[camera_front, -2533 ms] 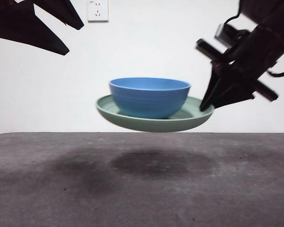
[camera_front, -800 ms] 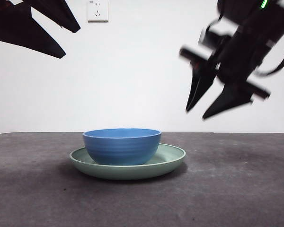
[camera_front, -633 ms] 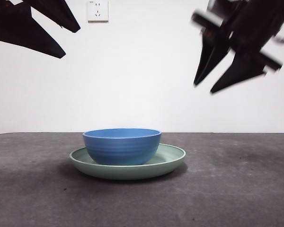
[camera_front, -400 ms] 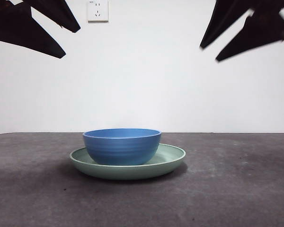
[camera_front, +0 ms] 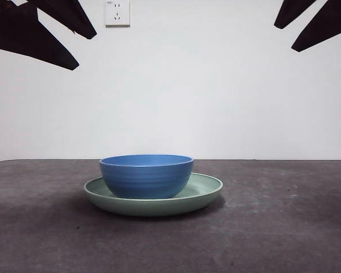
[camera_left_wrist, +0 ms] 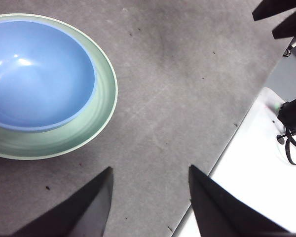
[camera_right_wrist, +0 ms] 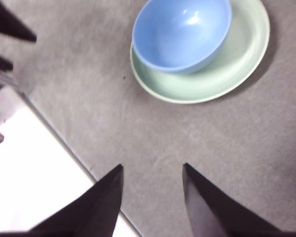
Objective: Pick up the blue bowl, put it on the green plate, put it on desk
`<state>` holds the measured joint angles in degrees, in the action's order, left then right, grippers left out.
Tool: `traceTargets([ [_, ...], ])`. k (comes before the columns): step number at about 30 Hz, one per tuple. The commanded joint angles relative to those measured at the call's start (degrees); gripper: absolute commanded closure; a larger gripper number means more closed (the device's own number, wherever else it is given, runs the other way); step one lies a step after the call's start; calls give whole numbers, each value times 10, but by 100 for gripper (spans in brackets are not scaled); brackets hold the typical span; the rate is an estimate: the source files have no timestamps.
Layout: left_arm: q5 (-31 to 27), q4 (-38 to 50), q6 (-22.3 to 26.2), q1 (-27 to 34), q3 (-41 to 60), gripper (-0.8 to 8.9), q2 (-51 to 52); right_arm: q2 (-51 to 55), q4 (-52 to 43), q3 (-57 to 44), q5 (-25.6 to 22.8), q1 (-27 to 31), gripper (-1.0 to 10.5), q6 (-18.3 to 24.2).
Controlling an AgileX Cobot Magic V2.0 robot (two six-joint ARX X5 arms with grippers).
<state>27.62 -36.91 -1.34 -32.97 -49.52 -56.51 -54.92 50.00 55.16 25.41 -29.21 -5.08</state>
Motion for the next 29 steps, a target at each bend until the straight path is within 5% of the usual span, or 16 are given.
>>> traceTargets([
  [1,5,5,7,-4,-5,565,-2,-4,-3,11,1,-5,754,15],
  [12,5,5,7,-4,-5,576,-2,-4,-3,11,1,-5,755,15],
  [17,5,5,7,-4,-5,806,-2,-4,-2,11,1,-5,937,19],
  [29,5,5,7,-4,-5,806,-2,-4,-9,11,1,-4,937,24],
])
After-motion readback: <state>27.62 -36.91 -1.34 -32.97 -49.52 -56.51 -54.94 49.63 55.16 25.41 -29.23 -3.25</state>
